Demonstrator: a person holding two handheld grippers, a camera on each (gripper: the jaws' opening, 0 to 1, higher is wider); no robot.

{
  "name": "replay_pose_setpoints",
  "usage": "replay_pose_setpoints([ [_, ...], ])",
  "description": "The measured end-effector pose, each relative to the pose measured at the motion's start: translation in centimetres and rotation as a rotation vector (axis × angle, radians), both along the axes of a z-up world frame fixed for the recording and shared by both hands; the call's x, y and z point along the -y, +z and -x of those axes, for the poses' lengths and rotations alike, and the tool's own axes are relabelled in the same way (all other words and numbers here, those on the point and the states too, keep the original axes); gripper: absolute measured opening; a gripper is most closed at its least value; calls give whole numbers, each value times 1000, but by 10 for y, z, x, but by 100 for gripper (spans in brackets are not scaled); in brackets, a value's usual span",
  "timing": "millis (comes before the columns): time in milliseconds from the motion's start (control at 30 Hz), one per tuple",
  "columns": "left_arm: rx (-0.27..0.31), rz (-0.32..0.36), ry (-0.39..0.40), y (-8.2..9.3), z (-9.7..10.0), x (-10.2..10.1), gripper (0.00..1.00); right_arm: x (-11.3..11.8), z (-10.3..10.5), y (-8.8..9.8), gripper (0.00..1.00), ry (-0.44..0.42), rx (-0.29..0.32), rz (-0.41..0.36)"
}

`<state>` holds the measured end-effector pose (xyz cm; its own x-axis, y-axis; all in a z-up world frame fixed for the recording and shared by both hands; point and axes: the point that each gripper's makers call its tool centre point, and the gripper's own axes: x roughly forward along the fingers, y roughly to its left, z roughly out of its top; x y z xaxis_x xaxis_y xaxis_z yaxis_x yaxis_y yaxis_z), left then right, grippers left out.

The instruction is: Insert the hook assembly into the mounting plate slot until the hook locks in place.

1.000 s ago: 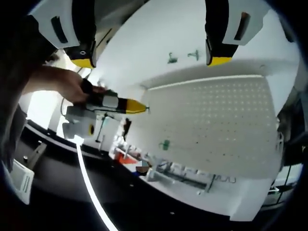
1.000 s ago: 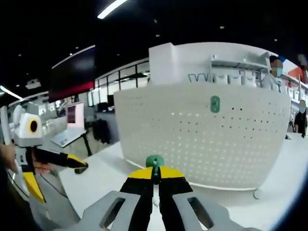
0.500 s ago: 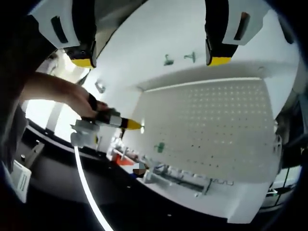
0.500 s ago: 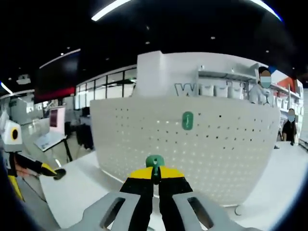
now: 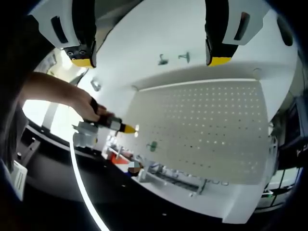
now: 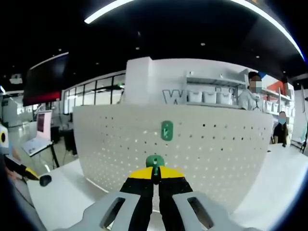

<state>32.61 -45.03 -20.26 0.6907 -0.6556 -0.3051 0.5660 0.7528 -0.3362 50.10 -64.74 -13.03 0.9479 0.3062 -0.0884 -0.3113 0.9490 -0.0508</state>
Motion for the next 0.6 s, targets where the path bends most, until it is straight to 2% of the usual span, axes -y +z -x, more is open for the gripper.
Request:
replay_pose_setpoints([
  [233,3,-9,3,-2,-2,-1,98,12,-13,8,0,-44,27,-28],
  [333,-3,-3,4,-3,-3,-1,98,18,-20,15,0,-61,53,-68],
  [433,-11,-7,7,-4,-3,-1,98,23,-27,21,0,-83,81,-42],
  [600,-14,-10,14,-3,-1,-1,100,30,-38,27,0,-110,98,-52],
])
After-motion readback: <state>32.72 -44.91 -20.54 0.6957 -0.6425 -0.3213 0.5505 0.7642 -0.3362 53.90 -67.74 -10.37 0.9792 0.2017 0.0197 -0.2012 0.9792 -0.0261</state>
